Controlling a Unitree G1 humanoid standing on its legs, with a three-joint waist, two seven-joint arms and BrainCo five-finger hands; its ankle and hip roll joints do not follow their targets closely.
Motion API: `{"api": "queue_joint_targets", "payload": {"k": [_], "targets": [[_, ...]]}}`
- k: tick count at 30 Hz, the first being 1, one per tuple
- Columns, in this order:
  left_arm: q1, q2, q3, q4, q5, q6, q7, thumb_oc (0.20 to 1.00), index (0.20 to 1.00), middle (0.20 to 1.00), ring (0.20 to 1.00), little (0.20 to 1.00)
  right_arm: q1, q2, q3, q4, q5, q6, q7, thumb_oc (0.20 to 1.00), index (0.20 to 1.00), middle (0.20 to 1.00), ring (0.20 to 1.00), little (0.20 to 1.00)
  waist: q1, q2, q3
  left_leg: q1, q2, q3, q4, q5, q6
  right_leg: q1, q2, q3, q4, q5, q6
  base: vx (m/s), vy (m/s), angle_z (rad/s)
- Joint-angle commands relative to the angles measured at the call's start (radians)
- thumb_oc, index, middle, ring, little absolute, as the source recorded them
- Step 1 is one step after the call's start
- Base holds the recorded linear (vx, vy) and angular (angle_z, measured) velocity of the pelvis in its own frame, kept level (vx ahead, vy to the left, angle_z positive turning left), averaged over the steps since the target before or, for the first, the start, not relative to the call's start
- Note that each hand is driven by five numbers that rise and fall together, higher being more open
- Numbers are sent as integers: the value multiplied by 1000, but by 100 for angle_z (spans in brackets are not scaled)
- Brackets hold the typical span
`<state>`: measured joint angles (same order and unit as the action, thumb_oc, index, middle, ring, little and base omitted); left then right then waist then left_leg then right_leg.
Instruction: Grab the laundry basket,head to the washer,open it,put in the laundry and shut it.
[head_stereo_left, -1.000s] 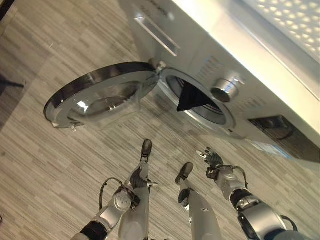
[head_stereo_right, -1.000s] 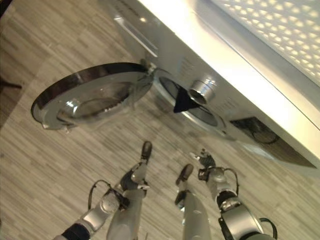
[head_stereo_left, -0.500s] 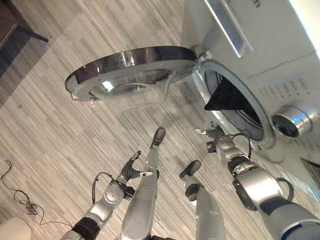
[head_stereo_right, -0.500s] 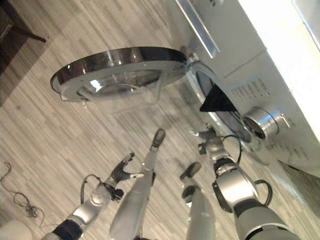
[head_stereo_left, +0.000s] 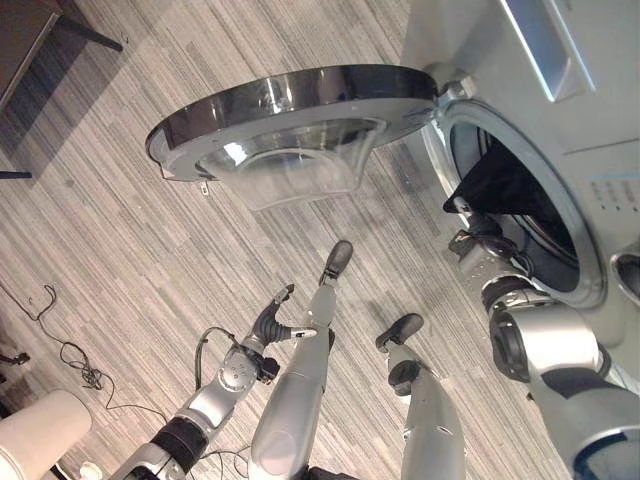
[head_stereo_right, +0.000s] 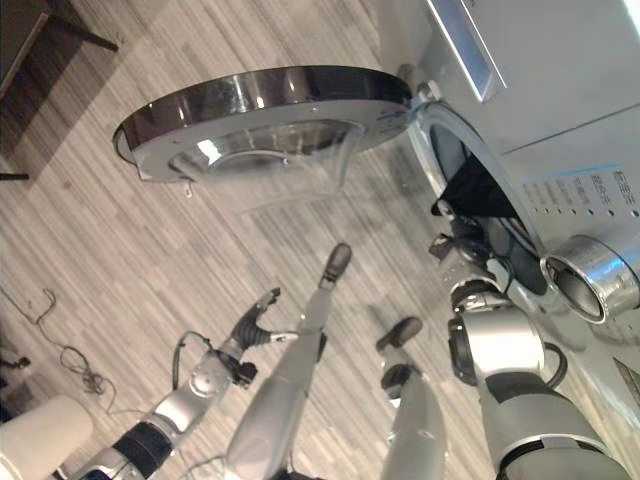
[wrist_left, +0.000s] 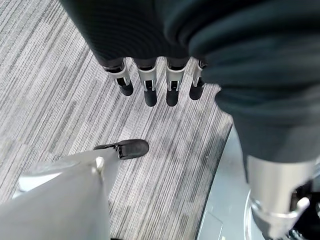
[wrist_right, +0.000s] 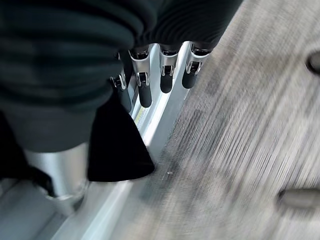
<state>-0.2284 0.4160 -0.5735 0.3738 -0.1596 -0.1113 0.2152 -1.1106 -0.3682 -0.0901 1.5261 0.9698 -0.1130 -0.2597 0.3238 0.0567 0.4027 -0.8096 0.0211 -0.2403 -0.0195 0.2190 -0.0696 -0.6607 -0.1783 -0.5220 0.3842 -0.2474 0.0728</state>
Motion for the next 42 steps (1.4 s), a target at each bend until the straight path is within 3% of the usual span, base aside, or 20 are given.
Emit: {"api": "queue_joint_targets", "payload": {"k": [1, 4, 9, 10, 11, 13, 14, 24, 25, 26, 28, 29, 31, 32, 34, 35, 38, 39, 40, 42], "targets": [[-6, -55, -69, 3, -14, 3, 15, 1000, 1000, 1000, 1000, 1000, 78, -19, -39, -1, 239, -63, -6, 1000, 1000, 1000, 1000, 1000, 18, 45, -13, 39, -17, 33, -65, -60, -29, 90, 77, 59, -73, -76, -7, 44, -2, 3], [-25, -59, -72, 2, 5, 12, 25, 1000, 1000, 1000, 1000, 1000, 53, -13, -100, -3, 378, -95, 4, 1000, 1000, 1000, 1000, 1000, 30, 60, -14, 34, -24, 32, -64, -62, -32, 79, 72, 52, -55, -88, -1, 15, 13, 2], [-25, -59, -75, 3, 21, 7, 36, 1000, 1000, 1000, 1000, 1000, 3, -5, -77, -30, 398, -106, 30, 1000, 1000, 1000, 1000, 1000, 41, 69, -11, 29, -25, 30, -65, -64, -35, 63, 65, 49, -36, -94, 5, 12, 3, 4], [-25, -59, -76, 4, 22, 7, 37, 1000, 1000, 1000, 1000, 1000, -7, -5, -72, -33, 401, -113, 32, 790, 790, 790, 790, 790, 42, 70, -11, 28, -27, 31, -65, -64, -35, 60, 64, 49, -32, -95, 6, 31, 13, 12], [-26, -61, -77, 9, 24, 7, 40, 1000, 1000, 1000, 1000, 1000, -34, -14, -63, -35, 389, -117, 31, 416, 416, 416, 416, 416, 46, 73, -12, 26, -28, 31, -65, -65, -35, 54, 61, 46, -25, -99, 7, 31, 16, 12], [-28, -62, -76, 10, 25, 6, 42, 1000, 1000, 1000, 1000, 1000, -45, -18, -55, -41, 386, -120, 34, 316, 316, 316, 316, 316, 47, 75, -11, 26, -29, 31, -65, -64, -35, 53, 61, 45, -23, -100, 8, 18, 12, 7], [-27, -60, -76, 10, 25, 5, 42, 1000, 1000, 1000, 1000, 1000, -52, -24, -53, -48, 386, -126, 36, 200, 200, 200, 200, 200, 48, 74, -13, 26, -30, 31, -65, -64, -35, 54, 61, 46, -24, -101, 7, 0, 0, 0], [-30, -52, -65, 24, 21, -2, 33, 1000, 1000, 1000, 1000, 1000, -139, -47, 80, -135, 315, -112, 84, 200, 200, 200, 200, 200, 49, 46, -16, 47, -21, 46, -66, -72, -38, 69, 60, 50, -37, -81, 15, -1, 9, 0], [-28, -55, -60, 31, 17, 3, 39, 1000, 1000, 1000, 1000, 1000, -144, -60, 84, -198, 319, -146, 75, 200, 200, 200, 200, 200, 35, 33, -16, 53, -14, 55, -66, -75, -39, 76, 61, 55, -50, -67, 19, 0, 56, -3], [-21, -69, -47, 58, 6, 12, 44, 1000, 1000, 1000, 1000, 1000, -115, -101, 85, -374, 315, -226, 54, 200, 200, 200, 200, 200, 2, 4, -17, 69, -5, 72, -66, -83, -39, 105, 68, 67, -83, -45, 24, 9, 31, -3], [-15, -78, -49, 84, 9, 13, 40, 1000, 1000, 1000, 1000, 1000, -78, -141, 56, -518, 296, -302, 29, 200, 200, 200, 200, 200, -23, -13, -23, 85, -4, 76, -67, -89, -40, 133, 72, 73, -108, -36, 26, 20, -6, -4], [-15, -79, -52, 85, 9, 12, 40, 1000, 1000, 1000, 1000, 1000, -69, -138, 53, -530, 291, -306, 21, 200, 200, 200, 200, 200, -21, -13, -23, 87, -4, 76, -67, -90, -40, 137, 73, 73, -111, -35, 26, 19, -20, -10], [-9, -81, -60, 103, 1, 10, 33, 1000, 1000, 1000, 1000, 1000, -54, -171, 24, -605, 247, -361, -30, 200, 200, 200, 200, 200, -34, -22, -32, 99, -5, 77, -67, -95, -39, 160, 74, 74, -134, -27, 30, 22, -30, -22], [-4, -77, -69, 107, -8, 8, 31, 1000, 1000, 1000, 1000, 1000, -70, -210, 7, -634, 164, -404, -110, 200, 200, 200, 200, 200, -42, -22, -40, 107, -6, 78, -66, -100, -37, 172, 74, 78, -144, -24, 30, 19, -17, -16], [-3, -74, -73, 104, -11, 6, 32, 1000, 1000, 1000, 1000, 1000, -77, -220, 3, -648, 97, -413, -170, 200, 200, 200, 200, 200, -42, -18, -42, 110, -7, 80, -66, -101, -35, 175, 73, 81, -146, -24, 30, 0, 0, 0], [-7, -65, -84, 100, -15, 3, 40, 1000, 1000, 1000, 1000, 1000, -95, -249, 15, -635, -113, -375, -328, 200, 200, 200, 200, 200, -36, -11, -46, 116, -9, 84, -63, -101, -29, 175, 69, 86, -147, -24, 28, 3, 12, -4], [-8, -68, -92, 87, -14, -1, 57, 1000, 1000, 1000, 1000, 1000, -115, -268, 31, -605, -273, -300, -470, 200, 200, 200, 200, 200, -27, 4, -49, 116, -14, 89, -61, -102, -24, 175, 63, 93, -151, -23, 29, -1, 5, -7], [-11, -61, -99, 82, -13, -12, 61, 1000, 1000, 1000, 1000, 1000, -139, -288, 57, -523, -260, -229, -422, 934, 934, 934, 934, 934, -18, 10, -57, 116, -19, 93, -61, -103, -21, 179, 61, 103, -164, -19, 30, -5, 38, -17], [-12, -49, -95, 79, -17, -16, 52, 1000, 1000, 1000, 1000, 1000, -161, -298, 119, -376, -179, -151, -297, 1000, 1000, 1000, 1000, 1000, -13, 6, -62, 116, -19, 102, -60, -105, -20, 183, 60, 115, -175, -13, 30, -9, 59, -18], [0, -46, -72, 76, -29, -15, 39, 1000, 1000, 1000, 1000, 1000, -181, -265, 197, -240, -134, -92, -179, 1000, 1000, 1000, 1000, 1000, -17, 3, -61, 125, -16, 121, -60, -108, -17, 198, 60, 133, -202, 0, 29, -1, 56, -16]]}}
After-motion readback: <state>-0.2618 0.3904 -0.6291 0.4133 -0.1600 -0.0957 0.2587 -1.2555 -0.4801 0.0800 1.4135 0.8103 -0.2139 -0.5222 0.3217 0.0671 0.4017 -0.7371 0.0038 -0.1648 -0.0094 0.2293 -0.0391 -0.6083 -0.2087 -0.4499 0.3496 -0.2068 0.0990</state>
